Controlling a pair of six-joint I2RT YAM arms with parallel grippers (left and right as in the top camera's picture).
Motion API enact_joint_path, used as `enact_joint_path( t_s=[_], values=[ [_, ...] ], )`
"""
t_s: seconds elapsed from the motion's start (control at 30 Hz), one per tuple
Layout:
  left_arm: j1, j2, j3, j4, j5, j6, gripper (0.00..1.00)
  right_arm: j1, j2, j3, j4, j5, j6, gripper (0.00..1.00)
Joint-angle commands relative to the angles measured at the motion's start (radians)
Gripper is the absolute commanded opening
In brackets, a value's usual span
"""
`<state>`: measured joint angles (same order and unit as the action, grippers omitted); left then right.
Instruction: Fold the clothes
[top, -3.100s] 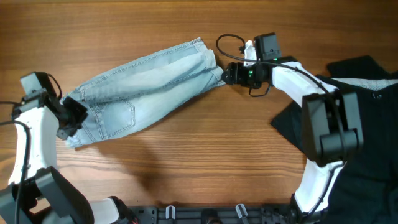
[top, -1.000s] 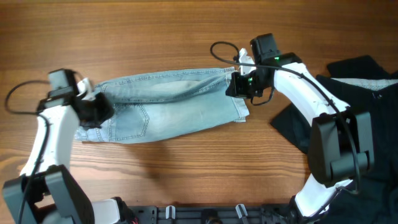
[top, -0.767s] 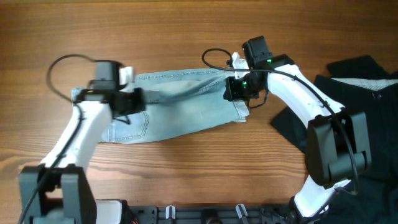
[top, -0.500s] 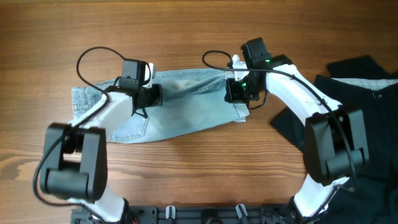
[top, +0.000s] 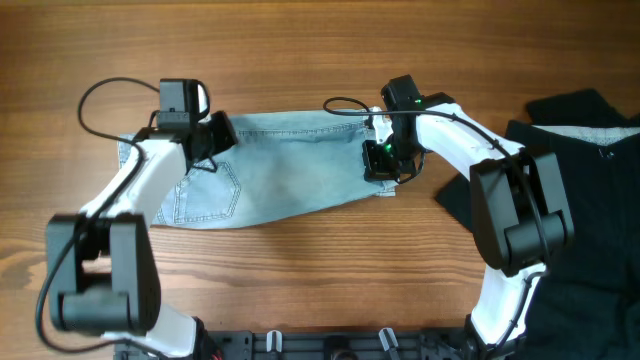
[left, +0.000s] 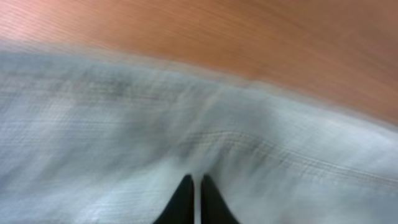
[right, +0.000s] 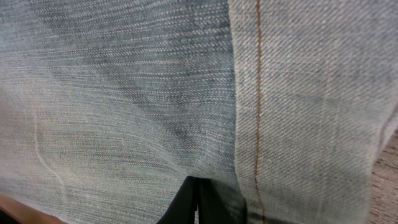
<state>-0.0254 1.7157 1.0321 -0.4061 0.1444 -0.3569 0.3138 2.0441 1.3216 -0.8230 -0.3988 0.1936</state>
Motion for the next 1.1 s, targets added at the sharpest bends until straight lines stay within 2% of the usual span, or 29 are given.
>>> enact_joint_path(
  t_s=[0.0, 0.07, 0.17, 0.27, 0.37, 0.53, 0.57, 0.7, 0.83, 0.97, 1.07],
  values=[
    [0.051, -0.032, 0.004, -0.146, -0.261, 0.009, 0.04, 0.003, 0.023, -0.008, -0.003, 0.044, 0.024, 0.05],
    [0.108, -0.016, -0.034, -0.12, -0.323, 0.01, 0.04, 0.003, 0.024, -0.008, -0.007, 0.044, 0.023, 0.05],
    [0.194, 0.032, -0.081, -0.002, -0.306, 0.008, 0.04, 0.003, 0.025, -0.008, -0.007, 0.044, 0.023, 0.05],
    [0.28, 0.103, -0.083, 0.052, -0.306, 0.008, 0.07, 0.003, 0.025, -0.008, -0.022, 0.044, 0.023, 0.05],
    [0.351, 0.125, -0.083, 0.055, -0.283, 0.009, 0.07, 0.003, 0.025, -0.008, -0.039, 0.044, 0.023, 0.06],
    [0.418, 0.049, -0.05, -0.019, -0.137, 0.014, 0.07, 0.003, 0.025, -0.008, -0.066, 0.129, 0.075, 0.07],
    [0.421, 0.008, -0.035, -0.045, -0.093, 0.035, 0.09, 0.002, 0.025, -0.008, -0.076, 0.18, 0.119, 0.11],
    [0.412, -0.143, 0.005, -0.131, -0.018, 0.065, 0.21, -0.01, 0.025, -0.008, -0.144, 0.392, 0.289, 0.15],
    [0.409, -0.305, 0.006, -0.235, -0.022, 0.065, 0.43, -0.081, 0.012, -0.007, -0.164, 0.328, 0.26, 0.15],
    [0.409, -0.332, 0.005, -0.311, -0.026, 0.066, 0.45, -0.129, -0.045, 0.0, -0.158, 0.216, 0.148, 0.19],
    [0.409, -0.291, -0.013, -0.329, -0.033, 0.071, 0.49, -0.12, -0.172, 0.008, -0.148, 0.185, 0.043, 0.23]
  ],
)
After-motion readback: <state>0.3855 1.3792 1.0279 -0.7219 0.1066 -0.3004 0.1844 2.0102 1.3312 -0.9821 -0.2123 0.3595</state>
